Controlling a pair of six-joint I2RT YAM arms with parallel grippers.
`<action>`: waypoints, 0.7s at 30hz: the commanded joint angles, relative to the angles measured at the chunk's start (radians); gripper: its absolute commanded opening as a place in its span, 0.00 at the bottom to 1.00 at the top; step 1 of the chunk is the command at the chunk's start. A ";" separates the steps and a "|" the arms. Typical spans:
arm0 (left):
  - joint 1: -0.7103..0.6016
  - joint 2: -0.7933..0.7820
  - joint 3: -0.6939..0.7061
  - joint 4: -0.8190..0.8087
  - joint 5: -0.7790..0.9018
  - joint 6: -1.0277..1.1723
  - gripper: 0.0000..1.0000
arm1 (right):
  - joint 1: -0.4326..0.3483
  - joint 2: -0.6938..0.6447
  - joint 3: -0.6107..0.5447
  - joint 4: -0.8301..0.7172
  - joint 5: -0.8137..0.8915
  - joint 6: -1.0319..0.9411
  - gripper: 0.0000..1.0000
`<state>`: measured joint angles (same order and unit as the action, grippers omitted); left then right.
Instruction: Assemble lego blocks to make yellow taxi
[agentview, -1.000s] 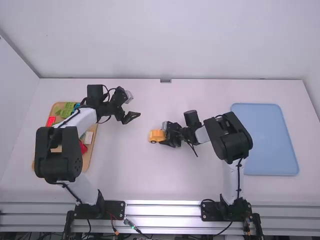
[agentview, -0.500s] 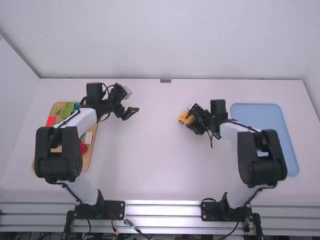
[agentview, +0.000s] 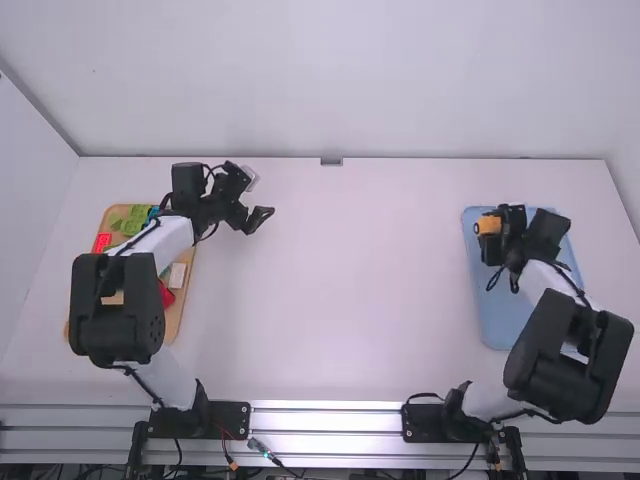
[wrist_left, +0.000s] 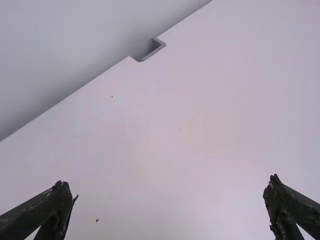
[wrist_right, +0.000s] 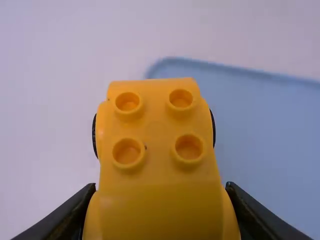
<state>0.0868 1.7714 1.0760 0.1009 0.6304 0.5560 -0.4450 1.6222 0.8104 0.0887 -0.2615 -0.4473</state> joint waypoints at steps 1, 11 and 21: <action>-0.003 -0.025 0.011 0.008 0.008 -0.010 0.99 | -0.042 0.042 -0.048 0.056 -0.007 0.063 0.23; -0.008 -0.025 0.008 0.009 0.008 -0.010 0.99 | -0.100 0.145 -0.150 0.251 -0.002 0.083 0.52; -0.008 -0.025 -0.004 0.011 0.007 -0.072 0.99 | -0.097 0.087 -0.148 0.218 0.004 0.108 0.99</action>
<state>0.0822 1.7714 1.0763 0.1108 0.6300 0.5270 -0.5415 1.7599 0.6624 0.3164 -0.2550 -0.3626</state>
